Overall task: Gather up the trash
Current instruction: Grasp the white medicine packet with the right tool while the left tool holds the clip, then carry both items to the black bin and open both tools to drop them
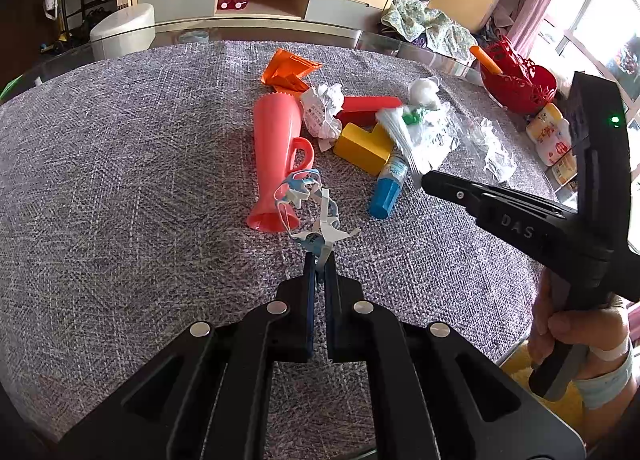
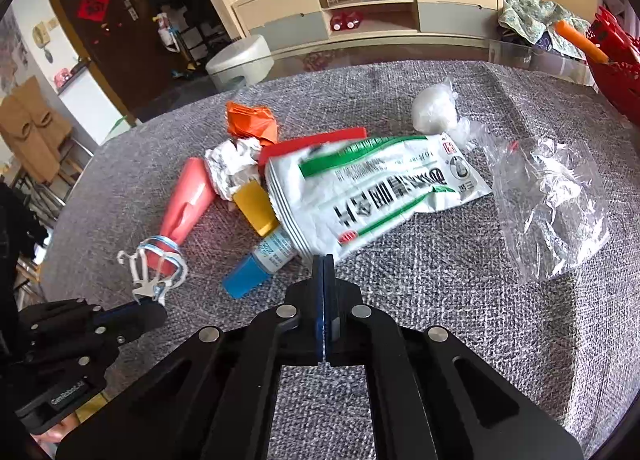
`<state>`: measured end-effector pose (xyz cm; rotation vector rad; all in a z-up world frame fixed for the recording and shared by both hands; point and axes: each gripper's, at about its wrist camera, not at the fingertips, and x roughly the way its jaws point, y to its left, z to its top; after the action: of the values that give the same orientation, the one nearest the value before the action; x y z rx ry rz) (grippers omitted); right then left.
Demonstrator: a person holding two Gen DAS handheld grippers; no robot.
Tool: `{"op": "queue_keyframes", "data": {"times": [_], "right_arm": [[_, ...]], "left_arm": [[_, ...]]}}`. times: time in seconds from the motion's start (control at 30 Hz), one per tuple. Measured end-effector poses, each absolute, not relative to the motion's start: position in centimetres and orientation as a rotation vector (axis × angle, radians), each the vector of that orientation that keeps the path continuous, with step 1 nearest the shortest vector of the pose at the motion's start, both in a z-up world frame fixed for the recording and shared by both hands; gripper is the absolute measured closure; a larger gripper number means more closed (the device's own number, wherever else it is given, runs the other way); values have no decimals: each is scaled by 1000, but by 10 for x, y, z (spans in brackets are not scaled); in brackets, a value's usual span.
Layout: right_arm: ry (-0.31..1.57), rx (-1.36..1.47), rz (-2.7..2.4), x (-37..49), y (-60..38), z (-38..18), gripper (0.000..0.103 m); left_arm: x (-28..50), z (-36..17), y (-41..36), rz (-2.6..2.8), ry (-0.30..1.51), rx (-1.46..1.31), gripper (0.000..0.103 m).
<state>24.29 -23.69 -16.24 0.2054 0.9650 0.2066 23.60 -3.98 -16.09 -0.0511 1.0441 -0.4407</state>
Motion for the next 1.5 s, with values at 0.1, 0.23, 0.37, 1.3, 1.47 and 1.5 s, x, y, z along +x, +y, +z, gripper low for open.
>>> {"op": "queue_keyframes", "data": {"times": [0.1,0.23,0.37,1.3,1.47,1.5], "right_arm": [[990,236,218,242,-239,-161,100],[1029,320,180,241,-256,-168,97],[1038,371,164,241,-271,-172,97],[914,72,140,273,-215,-144,92],[865,95,160,234,-225,-105,92],[853,97,165,220,-228,-95,92]], "left_arm": [[236,-161,-39,-442,1044,-52,100],[235,-161,-39,-447,1044,-48,100],[235,-162,-39,-447,1048,-45,100],[234,-169,-61,-442,1047,17,100],[208,-143,-55,-445,998,13,100],[199,-134,-53,-446,979,12,100]]}}
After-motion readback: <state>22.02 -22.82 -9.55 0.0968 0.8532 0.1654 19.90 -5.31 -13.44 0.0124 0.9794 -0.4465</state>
